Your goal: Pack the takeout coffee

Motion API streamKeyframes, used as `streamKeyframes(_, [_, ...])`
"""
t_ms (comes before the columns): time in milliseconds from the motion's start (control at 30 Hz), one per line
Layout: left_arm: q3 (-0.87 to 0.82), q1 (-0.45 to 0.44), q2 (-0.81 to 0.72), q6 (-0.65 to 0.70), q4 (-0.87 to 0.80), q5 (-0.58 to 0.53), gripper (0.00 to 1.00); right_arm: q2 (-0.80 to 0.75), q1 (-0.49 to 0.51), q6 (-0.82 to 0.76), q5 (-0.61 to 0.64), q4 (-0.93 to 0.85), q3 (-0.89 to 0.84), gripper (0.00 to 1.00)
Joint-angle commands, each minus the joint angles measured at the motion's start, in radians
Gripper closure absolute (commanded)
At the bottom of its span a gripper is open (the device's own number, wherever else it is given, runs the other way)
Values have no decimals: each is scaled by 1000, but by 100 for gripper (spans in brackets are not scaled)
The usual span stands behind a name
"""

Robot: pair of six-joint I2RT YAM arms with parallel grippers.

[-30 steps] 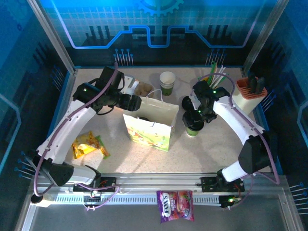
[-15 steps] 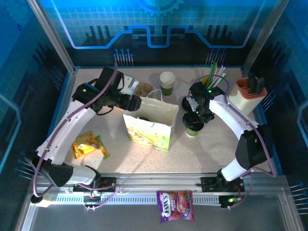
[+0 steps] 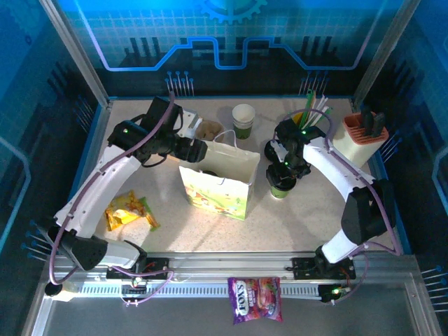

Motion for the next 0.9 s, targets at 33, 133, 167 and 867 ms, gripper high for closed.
streamKeyframes(33, [6,-11,9,19,12,-13,16,13,11,-12,0,-14,17,19])
streamKeyframes(133, [5,-13,13,21,11,-14,16,9,11,-14,-1,-18,20,21])
streamKeyframes(167, [6,-13,13,23,10,-14,16,8,11,-14,1,-20,21,22])
streamKeyframes(867, [-45,38,30,-64,-71,40,45,-209,-58,-26,-5,-233,292,39])
